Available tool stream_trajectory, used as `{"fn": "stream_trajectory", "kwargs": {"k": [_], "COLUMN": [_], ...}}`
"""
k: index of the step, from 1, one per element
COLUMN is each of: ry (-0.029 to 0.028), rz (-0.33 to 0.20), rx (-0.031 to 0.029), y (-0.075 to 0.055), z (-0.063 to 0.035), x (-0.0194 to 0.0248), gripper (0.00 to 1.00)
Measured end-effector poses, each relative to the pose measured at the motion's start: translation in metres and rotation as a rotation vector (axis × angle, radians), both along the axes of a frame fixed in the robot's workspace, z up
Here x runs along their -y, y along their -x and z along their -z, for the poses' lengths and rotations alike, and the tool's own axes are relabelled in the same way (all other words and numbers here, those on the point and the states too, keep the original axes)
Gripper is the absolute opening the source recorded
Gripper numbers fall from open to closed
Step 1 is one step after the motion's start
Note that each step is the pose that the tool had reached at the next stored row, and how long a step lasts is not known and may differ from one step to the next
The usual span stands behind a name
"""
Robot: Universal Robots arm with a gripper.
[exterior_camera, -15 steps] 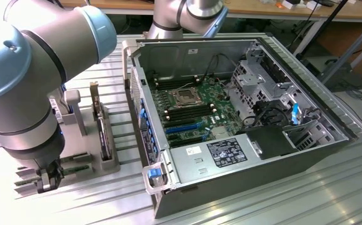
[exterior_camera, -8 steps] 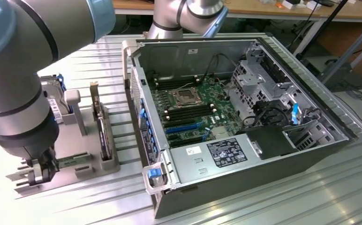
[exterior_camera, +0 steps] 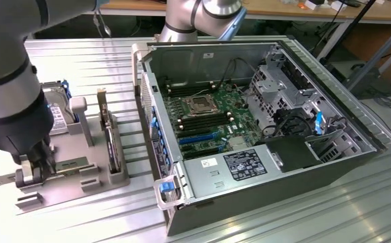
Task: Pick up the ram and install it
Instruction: 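Pick up the ram and move it above insertion slot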
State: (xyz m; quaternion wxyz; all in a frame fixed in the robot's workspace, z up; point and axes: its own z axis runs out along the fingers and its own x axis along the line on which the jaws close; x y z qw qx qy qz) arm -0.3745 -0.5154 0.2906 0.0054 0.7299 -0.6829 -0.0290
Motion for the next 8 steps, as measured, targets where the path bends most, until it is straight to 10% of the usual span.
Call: {"fn": "stream_trajectory", "kwargs": {"k": [8], "ry": [0.0053], "rz": [0.0], "rx": [-0.0001], "y": [0.0], "z": [-0.0467], "x": [-0.0008], "gripper": [0.14]}}
